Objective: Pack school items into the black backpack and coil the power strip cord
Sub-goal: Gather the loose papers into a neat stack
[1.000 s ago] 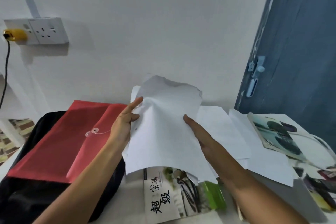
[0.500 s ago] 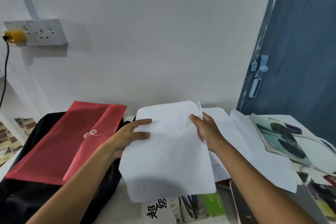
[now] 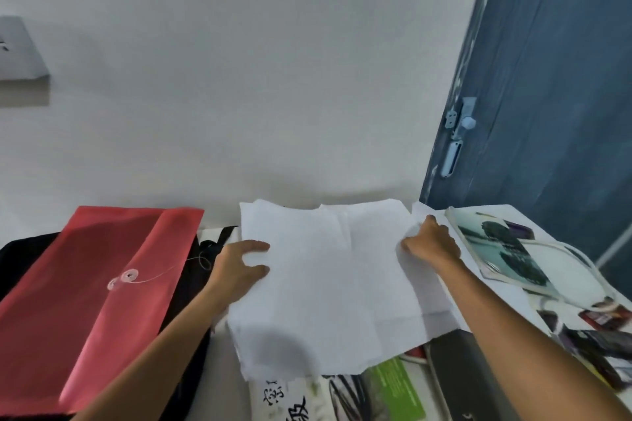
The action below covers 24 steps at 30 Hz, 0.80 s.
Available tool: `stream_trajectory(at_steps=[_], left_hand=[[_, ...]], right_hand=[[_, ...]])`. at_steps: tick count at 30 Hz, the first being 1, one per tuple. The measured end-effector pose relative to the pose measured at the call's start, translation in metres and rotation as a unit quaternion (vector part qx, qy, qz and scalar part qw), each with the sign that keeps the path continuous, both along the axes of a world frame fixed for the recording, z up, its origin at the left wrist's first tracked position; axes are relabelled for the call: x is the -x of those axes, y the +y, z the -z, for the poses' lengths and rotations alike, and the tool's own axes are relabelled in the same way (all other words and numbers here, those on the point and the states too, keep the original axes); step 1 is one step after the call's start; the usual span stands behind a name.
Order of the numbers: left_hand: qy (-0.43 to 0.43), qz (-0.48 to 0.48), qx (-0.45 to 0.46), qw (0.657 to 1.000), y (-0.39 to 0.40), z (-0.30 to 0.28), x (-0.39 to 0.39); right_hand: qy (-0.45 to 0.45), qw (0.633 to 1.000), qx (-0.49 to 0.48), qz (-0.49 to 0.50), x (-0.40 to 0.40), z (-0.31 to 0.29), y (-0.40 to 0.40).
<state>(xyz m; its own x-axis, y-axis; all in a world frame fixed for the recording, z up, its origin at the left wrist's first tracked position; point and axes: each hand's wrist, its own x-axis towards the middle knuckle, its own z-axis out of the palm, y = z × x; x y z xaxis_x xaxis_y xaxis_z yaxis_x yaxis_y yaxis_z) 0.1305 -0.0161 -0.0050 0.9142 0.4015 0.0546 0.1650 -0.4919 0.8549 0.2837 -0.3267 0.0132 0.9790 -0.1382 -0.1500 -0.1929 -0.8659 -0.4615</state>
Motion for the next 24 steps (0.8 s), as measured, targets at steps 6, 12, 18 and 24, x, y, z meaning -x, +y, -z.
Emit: stream_trajectory(at_steps=[6,12,18,24], left_hand=[[0.04,0.024,0.012,0.999,0.001,0.003,-0.006],[0.04,-0.003,0.033,0.999,-0.007,0.002,-0.012],[0.036,-0.046,0.085,0.995,-0.015,-0.001,-0.014],[0.04,-0.069,0.092,0.993,-0.026,-0.01,-0.012]], right_hand=[[-0.015,0.976,-0.213,0.039,-0.022,-0.016,-0.001],[-0.201,0.968,-0.136,-0.061,-0.029,-0.086,0.018],[-0.293,0.897,-0.322,-0.082,-0.025,-0.144,0.01],[-0.146,0.877,-0.439,-0.13,-0.014,-0.123,0.021]])
